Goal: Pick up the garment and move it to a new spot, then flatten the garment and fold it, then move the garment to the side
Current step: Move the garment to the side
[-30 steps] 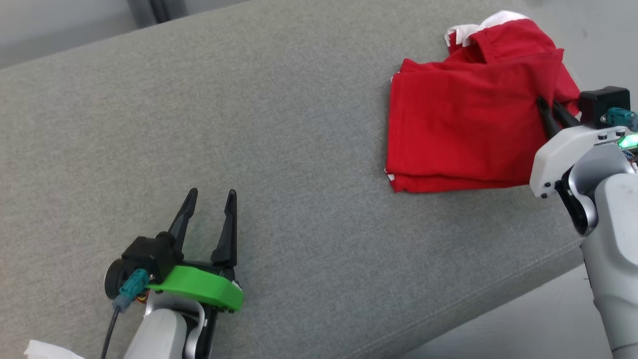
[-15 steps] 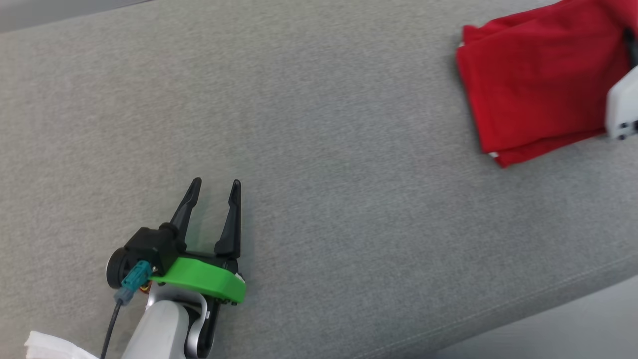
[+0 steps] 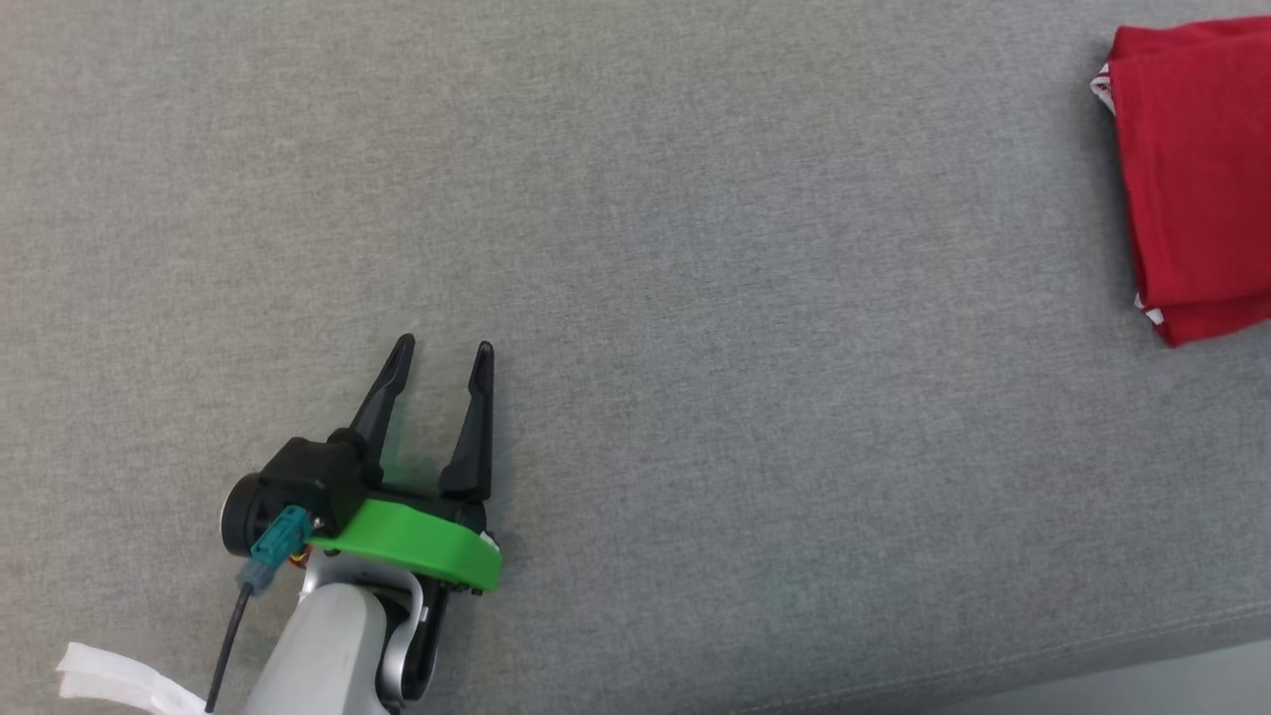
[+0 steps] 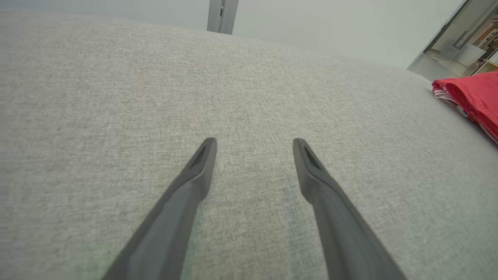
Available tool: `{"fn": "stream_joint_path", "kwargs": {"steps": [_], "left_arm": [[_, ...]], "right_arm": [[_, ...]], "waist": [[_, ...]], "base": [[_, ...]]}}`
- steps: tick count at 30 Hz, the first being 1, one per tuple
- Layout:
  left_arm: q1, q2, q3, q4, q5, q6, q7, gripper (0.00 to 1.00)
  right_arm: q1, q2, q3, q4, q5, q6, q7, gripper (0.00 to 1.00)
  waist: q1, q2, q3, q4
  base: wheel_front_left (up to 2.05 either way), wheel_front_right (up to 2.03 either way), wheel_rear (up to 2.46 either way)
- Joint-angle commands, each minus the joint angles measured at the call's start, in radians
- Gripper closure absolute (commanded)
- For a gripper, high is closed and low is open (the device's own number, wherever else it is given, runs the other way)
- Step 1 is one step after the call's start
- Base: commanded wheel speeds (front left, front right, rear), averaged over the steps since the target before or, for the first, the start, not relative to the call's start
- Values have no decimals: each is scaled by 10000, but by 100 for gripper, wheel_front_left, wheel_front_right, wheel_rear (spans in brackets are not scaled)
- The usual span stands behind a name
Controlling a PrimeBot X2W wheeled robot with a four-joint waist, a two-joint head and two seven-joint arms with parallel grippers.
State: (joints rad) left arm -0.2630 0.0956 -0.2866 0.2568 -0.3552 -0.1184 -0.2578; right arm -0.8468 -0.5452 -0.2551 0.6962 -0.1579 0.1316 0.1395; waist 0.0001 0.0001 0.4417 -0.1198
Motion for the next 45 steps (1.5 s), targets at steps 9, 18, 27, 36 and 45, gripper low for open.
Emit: {"fn": "stream_joint_path", "kwargs": {"steps": [9, 18, 27, 36, 45], "left_arm": [[-168, 99, 29, -22, -13, 86, -74, 0], [12, 126, 168, -2, -156, 131, -74, 0], [331, -11, 691, 61, -371, 178, -72, 0], [1065, -150, 1455, 215, -454, 299, -71, 0], [2115, -278, 2169, 124, -393, 230, -73, 0]], "right_arm": [[272, 815, -1149, -9, -1214, -21, -1091, 0], [-165, 1757, -329, -16, -1126, -19, -2032, 0], [37, 2973, 651, -175, -479, -19, -2979, 0], [1339, 4357, 788, -405, 297, -19, -3800, 0], [3851, 4918, 1304, -1050, 1193, -19, -4039, 0]], "waist": [[-1, -1, -38, -8], [-1, -1, -806, -160], [-1, -1, -2114, 207], [-1, -1, -3283, 850], [-1, -1, -4060, 1149]], "base": [[0, 0, 0], [0, 0, 0], [0, 0, 0], [0, 0, 0], [0, 0, 0]]}}
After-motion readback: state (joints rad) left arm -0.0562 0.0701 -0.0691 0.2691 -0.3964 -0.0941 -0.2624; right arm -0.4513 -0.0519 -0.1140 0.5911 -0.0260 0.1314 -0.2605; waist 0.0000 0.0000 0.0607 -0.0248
